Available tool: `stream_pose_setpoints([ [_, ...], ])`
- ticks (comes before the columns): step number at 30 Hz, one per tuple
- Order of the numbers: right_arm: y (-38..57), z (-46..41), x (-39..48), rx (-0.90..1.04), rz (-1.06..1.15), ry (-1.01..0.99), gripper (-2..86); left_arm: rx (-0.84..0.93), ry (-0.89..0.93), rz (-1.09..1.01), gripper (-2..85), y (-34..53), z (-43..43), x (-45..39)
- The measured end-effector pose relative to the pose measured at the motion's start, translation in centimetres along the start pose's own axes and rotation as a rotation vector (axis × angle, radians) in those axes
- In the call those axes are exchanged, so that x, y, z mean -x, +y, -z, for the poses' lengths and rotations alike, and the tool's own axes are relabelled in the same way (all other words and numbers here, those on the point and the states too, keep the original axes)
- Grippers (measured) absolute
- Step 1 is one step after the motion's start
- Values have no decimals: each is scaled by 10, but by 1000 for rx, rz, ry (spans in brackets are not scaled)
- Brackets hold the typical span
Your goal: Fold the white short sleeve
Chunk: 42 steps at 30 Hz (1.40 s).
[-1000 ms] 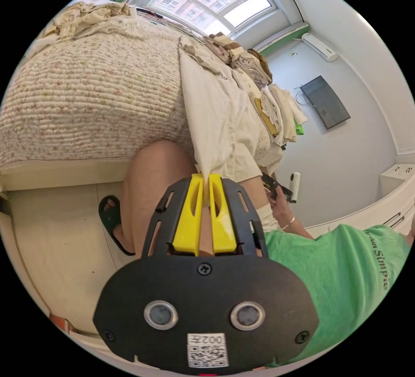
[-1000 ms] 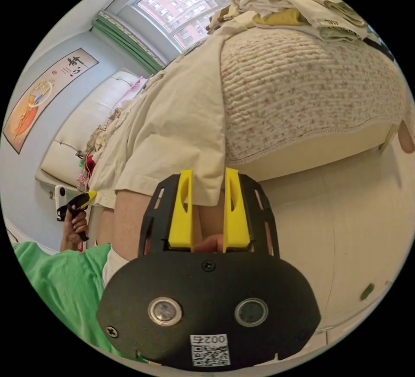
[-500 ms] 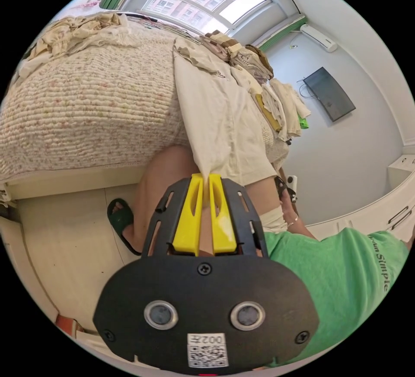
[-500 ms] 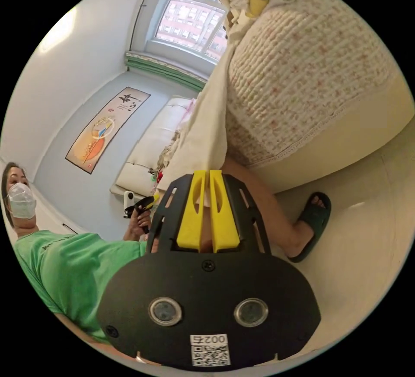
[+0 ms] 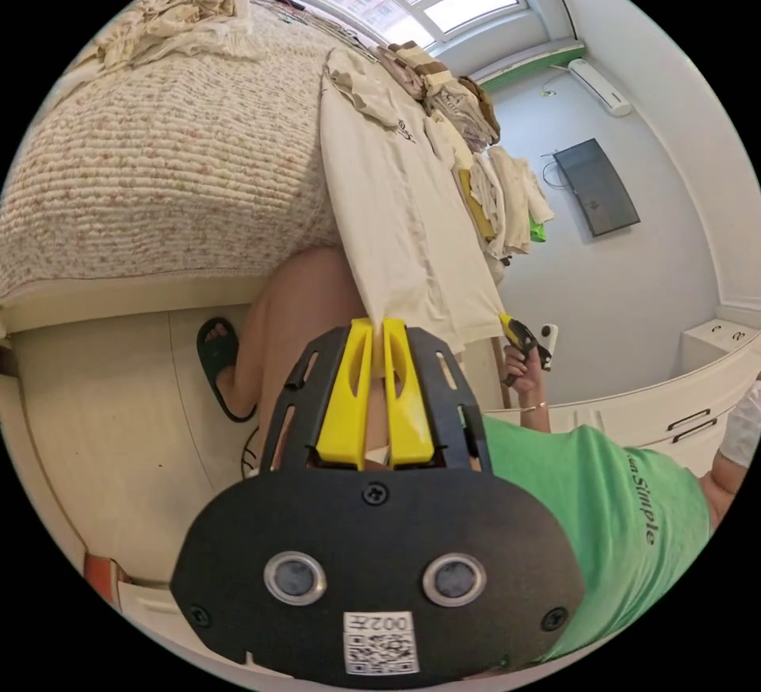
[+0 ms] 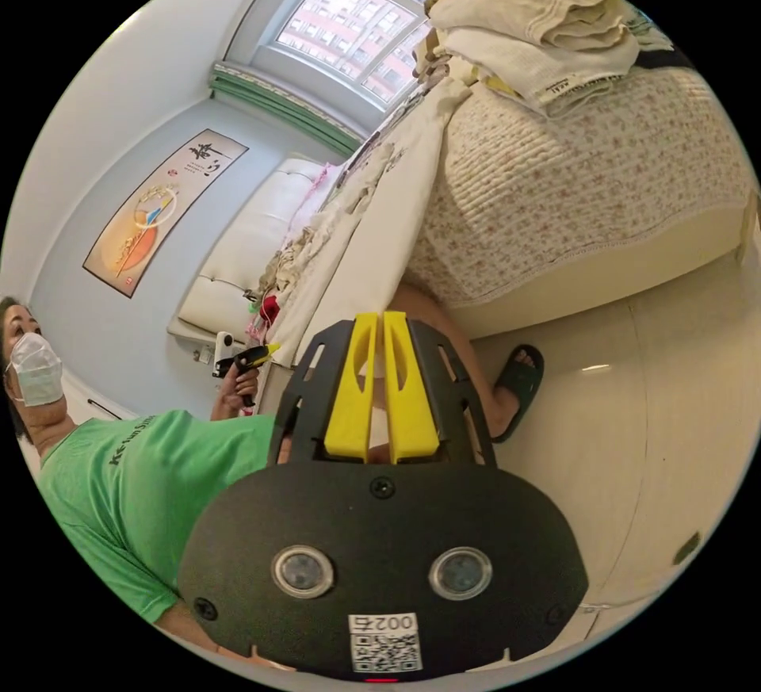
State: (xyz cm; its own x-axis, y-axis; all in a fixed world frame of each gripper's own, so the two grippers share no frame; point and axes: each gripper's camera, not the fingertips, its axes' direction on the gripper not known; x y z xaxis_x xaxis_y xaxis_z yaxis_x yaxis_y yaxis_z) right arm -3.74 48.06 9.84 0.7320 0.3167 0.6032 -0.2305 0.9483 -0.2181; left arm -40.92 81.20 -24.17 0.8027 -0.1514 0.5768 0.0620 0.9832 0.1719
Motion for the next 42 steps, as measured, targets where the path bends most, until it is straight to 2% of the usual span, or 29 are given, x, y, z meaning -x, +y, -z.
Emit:
stream_pose_setpoints([
  [4, 0, -7, -11, 98, -33, 92, -8, 70, -12, -38, -16, 10, -21, -4],
  [8, 3, -28, -40, 120, -154, 83, -8, 114, -76, 13, -15, 18, -45, 7],
  [12, 6, -32, -40, 84, -181, 109, -8, 83, -108, 51, -14, 23, -43, 9],
  [17, 6, -29, -13, 41, -123, 193, -8, -15, -312, 41, -9, 14, -22, -11],
  [20, 7, -32, 4, 38, -72, 276, -8, -119, -282, -100, -6, -17, -16, -53],
  [23, 8, -35, 15, 26, -38, 331, -8, -166, -200, -329, 7, -67, -39, -125],
  [25, 9, -37, 19, 26, -23, 351, -8, -190, -243, -523, 52, -107, -83, -198],
  [29, 9, -40, 23, 28, 0, 385, -8, -118, -307, -751, 105, -164, -179, -296],
  [32, 9, -37, 19, 20, -16, 369, -8, -95, -462, -859, 111, -207, -270, -352],
  [36, 9, -34, 10, 20, -55, 322, -7, 62, -638, -885, 118, -264, -391, -398],
  [38, 9, -29, 5, 12, -80, 293, -7, 56, -816, -943, 121, -275, -434, -413],
  [40, 8, -26, 2, 6, -94, 274, -7, 15, -1124, -995, 126, -286, -482, -422],
  [42, 7, -23, 0, 8, -104, 265, -7, 20, -1284, -1059, 125, -291, -510, -421],
])
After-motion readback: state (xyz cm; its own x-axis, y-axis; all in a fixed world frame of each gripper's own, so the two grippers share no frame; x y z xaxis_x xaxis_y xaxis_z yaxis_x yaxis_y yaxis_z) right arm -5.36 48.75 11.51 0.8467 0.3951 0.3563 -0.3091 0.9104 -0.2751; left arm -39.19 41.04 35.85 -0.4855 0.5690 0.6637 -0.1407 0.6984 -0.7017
